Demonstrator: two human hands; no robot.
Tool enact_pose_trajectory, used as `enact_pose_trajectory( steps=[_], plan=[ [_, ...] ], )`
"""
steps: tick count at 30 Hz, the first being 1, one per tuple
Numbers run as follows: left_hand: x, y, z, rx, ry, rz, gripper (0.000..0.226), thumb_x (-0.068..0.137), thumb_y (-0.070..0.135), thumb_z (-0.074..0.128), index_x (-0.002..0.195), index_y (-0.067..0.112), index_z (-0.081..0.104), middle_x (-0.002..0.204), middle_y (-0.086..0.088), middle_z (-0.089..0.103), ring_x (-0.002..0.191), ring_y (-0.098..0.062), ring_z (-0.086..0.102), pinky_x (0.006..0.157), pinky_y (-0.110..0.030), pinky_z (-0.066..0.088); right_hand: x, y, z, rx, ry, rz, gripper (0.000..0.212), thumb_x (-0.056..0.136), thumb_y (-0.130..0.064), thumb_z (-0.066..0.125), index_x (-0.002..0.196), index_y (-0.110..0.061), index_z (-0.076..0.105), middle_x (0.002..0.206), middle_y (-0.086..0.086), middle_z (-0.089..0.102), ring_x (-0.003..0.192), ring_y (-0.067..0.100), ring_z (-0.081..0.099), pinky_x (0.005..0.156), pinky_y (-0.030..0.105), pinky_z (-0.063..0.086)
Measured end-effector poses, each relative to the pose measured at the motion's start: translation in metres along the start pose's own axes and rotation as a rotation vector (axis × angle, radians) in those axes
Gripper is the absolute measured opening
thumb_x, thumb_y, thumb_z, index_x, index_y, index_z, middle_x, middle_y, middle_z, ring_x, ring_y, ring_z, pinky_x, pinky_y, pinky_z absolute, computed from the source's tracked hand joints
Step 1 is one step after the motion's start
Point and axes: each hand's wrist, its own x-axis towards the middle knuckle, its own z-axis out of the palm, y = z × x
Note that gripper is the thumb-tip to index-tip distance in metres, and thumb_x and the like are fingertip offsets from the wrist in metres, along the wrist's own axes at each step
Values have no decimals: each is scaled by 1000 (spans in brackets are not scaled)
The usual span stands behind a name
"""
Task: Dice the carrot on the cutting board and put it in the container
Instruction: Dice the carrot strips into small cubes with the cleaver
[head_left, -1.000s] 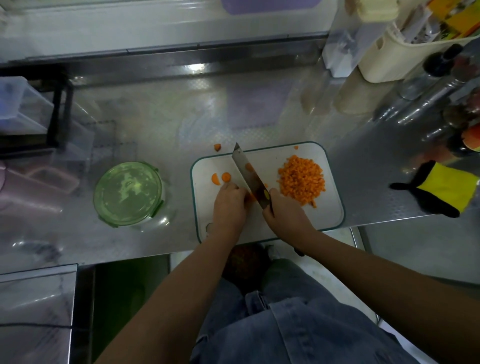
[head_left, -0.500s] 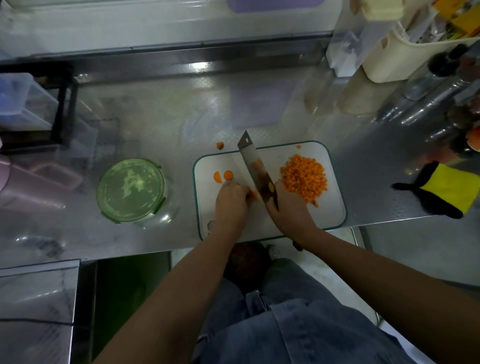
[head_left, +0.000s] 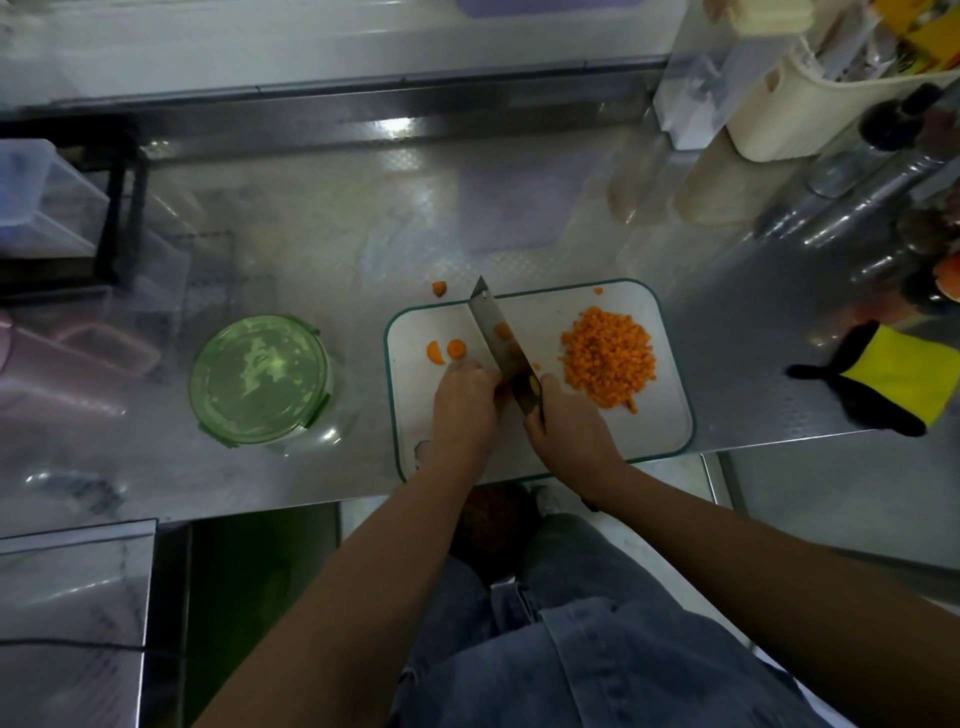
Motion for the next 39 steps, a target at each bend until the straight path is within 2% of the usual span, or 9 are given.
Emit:
enact_pose_trajectory(
  steps=[5,8,10,14,18,24,28,35,39],
  plan=[
    [-2,1,-1,-16,2,3,17,85,10,59,86,12,76,77,-11,60,80,-25,52,64,-26,30,8,-1,-2,114,38,20,16,92,-13,50,104,-2,50,75,13,57,63,28,54,53,36,36],
    [-2,0,-1,-69,12,-35,16,83,9,59,83,10,75,78,-10,66,76,-25,58,66,-33,45,5,1,-6,113,40,-13,14,91,-12,50,103,-3,50,68,4,50,58,20,48,50,31,29],
    [-1,1,-2,-84,16,-59,14,83,9,59,81,9,73,77,-11,68,73,-25,60,66,-35,48,2,1,-7,95,29,-30,13,91,-12,50,102,-4,50,67,1,47,57,18,45,50,30,27],
    [0,2,-3,-86,16,-82,13,82,10,60,79,9,73,75,-10,69,71,-25,61,66,-35,48,-1,0,-8,79,10,-28,7,91,-13,49,95,-8,47,69,3,49,59,19,47,53,31,31],
    [0,1,-2,-97,4,-100,15,83,11,60,78,10,74,73,-10,69,71,-24,61,66,-36,49,-3,-2,-8,65,9,-24,11,91,-14,49,99,-6,47,70,4,50,61,23,51,53,32,33],
    [2,-1,3,-58,-15,-118,18,83,13,58,73,13,74,71,-7,65,68,-22,59,59,-32,44,-1,-2,-6,49,-3,-35,12,92,-15,48,100,-6,46,64,-2,44,53,15,41,44,26,23],
    [1,-2,8,-17,1,-104,20,85,16,58,72,13,73,69,-8,62,67,-23,57,56,-29,36,0,1,-2,44,-15,-23,14,92,-14,48,102,-5,46,64,-4,39,54,16,40,44,25,22],
    [0,1,4,86,34,-112,16,89,21,57,83,15,71,79,-7,64,78,-24,58,57,-30,36,0,4,4,38,-13,-3,18,93,-18,47,106,-5,46,70,7,50,62,29,54,51,33,32],
    [1,0,1,105,10,-148,17,90,29,60,90,15,71,89,-7,66,87,-24,59,66,-34,45,0,7,1,65,29,5,15,92,-15,48,101,-3,48,72,12,56,62,29,55,52,38,39]
  ],
)
